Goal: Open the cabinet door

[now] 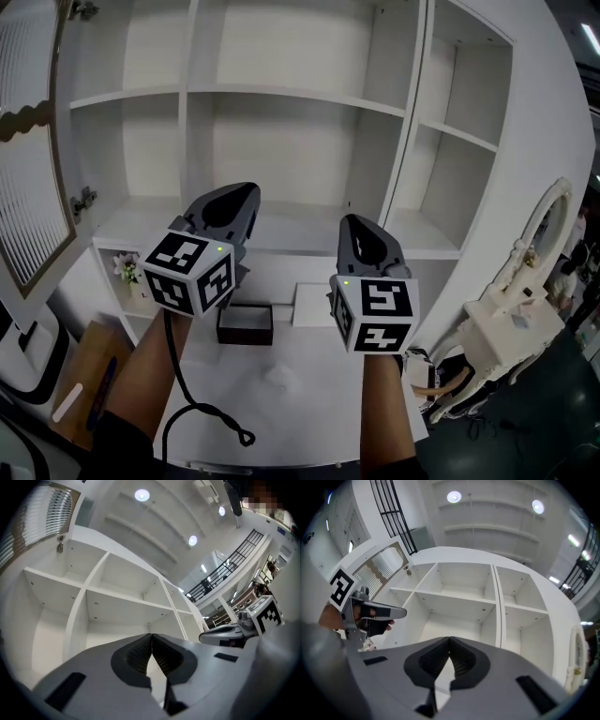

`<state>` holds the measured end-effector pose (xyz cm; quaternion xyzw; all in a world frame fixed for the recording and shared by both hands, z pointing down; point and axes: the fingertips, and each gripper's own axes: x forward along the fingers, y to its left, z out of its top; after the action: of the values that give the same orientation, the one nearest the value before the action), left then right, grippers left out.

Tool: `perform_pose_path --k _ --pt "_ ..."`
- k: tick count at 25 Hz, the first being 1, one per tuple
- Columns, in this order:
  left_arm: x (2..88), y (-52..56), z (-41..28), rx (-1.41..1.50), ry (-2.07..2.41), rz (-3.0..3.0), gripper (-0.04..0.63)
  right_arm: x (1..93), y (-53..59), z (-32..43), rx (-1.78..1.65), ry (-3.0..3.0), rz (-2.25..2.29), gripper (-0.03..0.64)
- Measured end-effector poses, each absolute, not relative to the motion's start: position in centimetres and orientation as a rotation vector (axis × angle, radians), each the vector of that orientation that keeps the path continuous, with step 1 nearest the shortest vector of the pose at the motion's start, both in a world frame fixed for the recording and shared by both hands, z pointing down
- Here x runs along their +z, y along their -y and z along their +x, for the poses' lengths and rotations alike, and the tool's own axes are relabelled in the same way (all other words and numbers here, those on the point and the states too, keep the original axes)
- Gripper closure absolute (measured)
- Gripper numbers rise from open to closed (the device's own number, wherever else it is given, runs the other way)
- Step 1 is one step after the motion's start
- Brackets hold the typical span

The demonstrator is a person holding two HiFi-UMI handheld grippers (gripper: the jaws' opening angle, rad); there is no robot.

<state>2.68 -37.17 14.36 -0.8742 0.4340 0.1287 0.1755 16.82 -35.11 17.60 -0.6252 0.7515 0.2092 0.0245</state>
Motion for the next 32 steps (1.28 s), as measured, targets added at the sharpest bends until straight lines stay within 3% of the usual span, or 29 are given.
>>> perform_pose_path --k 32 --pt "40.3 36.2 -3.5 0.076 -1.770 -2.572 0.586 39.7 36.1 12.3 0.158 -2.596 -1.907 0.597"
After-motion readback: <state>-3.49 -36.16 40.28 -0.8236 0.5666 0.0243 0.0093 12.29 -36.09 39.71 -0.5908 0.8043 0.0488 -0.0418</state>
